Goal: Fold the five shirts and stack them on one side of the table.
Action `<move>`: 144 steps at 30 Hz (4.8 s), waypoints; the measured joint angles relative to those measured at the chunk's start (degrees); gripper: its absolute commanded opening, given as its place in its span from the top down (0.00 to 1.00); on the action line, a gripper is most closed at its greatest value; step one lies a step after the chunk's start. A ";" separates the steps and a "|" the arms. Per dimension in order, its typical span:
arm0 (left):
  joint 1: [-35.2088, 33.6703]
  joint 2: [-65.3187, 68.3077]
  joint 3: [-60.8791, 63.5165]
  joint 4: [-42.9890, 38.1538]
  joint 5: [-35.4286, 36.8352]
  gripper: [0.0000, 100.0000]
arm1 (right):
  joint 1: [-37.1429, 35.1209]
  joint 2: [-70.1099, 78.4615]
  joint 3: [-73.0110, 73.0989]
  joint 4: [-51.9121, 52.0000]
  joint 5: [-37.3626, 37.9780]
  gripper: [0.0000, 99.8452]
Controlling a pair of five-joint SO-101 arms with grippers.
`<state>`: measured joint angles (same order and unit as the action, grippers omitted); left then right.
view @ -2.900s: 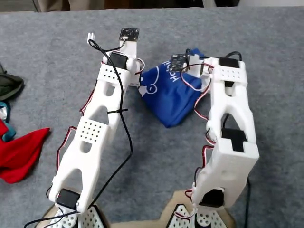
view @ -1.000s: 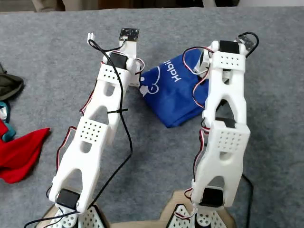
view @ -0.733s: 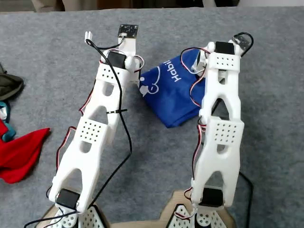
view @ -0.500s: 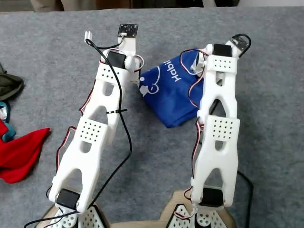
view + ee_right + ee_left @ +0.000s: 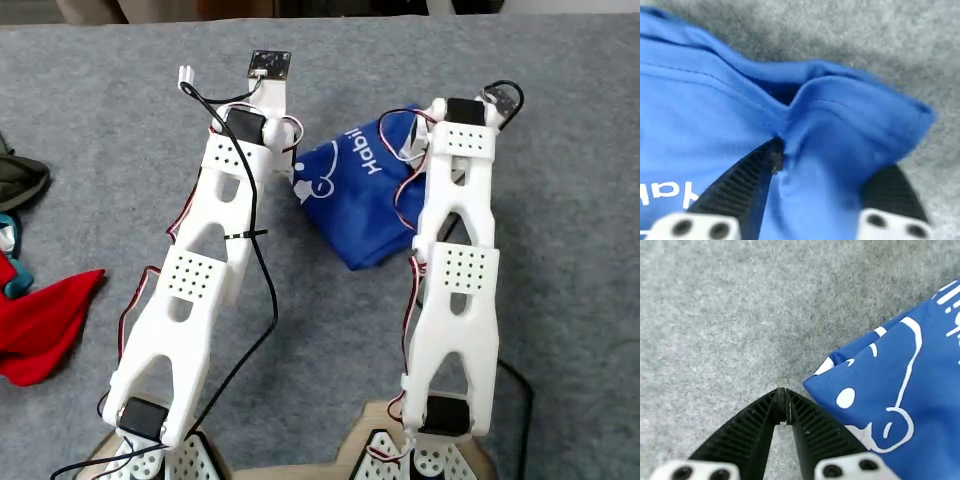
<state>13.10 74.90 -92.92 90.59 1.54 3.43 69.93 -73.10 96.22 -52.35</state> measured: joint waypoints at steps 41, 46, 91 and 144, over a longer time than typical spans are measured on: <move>-0.62 0.00 0.00 -3.60 -0.18 0.98 | 60.22 -5.54 -9.23 4.84 26.81 1.00; -1.93 0.00 0.00 -3.25 -0.18 0.98 | 71.12 -5.54 -9.23 4.84 32.70 1.00; -8.97 -17.23 0.00 9.58 -6.07 0.98 | 82.99 -4.13 -12.22 4.92 53.27 0.45; -69.89 -4.04 8.79 -23.91 -11.96 0.99 | -18.37 -47.56 38.86 -4.57 33.05 0.66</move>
<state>-56.79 70.86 -84.13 66.68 -10.42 -14.95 22.37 -34.24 91.65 -19.30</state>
